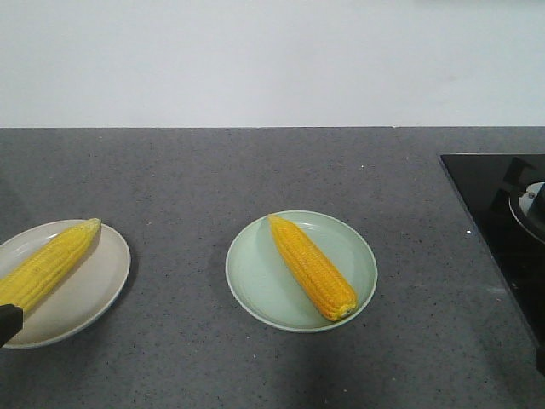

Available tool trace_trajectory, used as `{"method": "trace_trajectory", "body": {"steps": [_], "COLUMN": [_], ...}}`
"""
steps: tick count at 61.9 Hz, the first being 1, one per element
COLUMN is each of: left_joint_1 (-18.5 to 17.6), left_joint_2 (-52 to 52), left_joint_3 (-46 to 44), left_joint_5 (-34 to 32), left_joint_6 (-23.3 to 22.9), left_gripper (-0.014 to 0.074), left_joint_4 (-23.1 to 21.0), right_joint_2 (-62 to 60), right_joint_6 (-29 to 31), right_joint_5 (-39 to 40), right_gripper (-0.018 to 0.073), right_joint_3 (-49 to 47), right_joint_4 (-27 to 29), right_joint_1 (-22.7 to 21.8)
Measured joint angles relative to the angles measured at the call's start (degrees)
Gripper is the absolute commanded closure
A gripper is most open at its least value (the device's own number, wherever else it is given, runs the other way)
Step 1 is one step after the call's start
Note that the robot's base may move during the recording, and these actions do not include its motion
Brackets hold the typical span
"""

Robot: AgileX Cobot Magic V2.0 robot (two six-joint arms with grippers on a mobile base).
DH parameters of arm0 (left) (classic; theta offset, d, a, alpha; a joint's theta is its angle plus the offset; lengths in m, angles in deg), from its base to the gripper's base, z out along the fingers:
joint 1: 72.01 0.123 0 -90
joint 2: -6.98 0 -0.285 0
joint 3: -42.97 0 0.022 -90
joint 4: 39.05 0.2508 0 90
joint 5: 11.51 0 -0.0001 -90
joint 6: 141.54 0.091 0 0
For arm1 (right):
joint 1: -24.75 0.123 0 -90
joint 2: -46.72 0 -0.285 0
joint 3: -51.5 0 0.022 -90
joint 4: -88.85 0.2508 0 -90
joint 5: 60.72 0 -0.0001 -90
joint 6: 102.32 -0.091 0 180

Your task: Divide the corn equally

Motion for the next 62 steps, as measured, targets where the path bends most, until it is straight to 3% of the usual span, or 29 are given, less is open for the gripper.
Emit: {"method": "trace_trajectory", "body": {"steps": [19, 30, 40, 52, 62], "left_joint_1": [0.0, 0.0, 0.0, 0.2, 3.3], "left_joint_2": [0.0, -1.4, -6.6, -15.1, -20.1], "left_joint_3": [0.0, 0.2, 5.0, 16.8, 25.2], "left_joint_5": [0.0, -1.8, -11.3, -23.5, -28.9], "left_joint_6": [0.0, 0.0, 0.0, 0.0, -0.4], "left_gripper": [0.0604, 0.0604, 0.0604, 0.0604, 0.0604], "left_joint_4": [0.1, 2.4, 2.7, 2.7, 2.6], "right_joint_2": [0.0, 0.0, 0.0, 0.0, 0.0], "right_joint_6": [0.0, 0.0, 0.0, 0.0, 0.0], "right_joint_5": [-0.1, -0.1, -0.1, -0.1, -0.1], "right_gripper": [0.0565, 0.0565, 0.0565, 0.0565, 0.0565], "right_joint_3": [0.0, 0.0, 0.0, 0.0, 0.0], "right_joint_4": [0.0, 0.0, 0.0, 0.0, 0.0], "right_joint_1": [0.0, 0.0, 0.0, 0.0, 0.0]}}
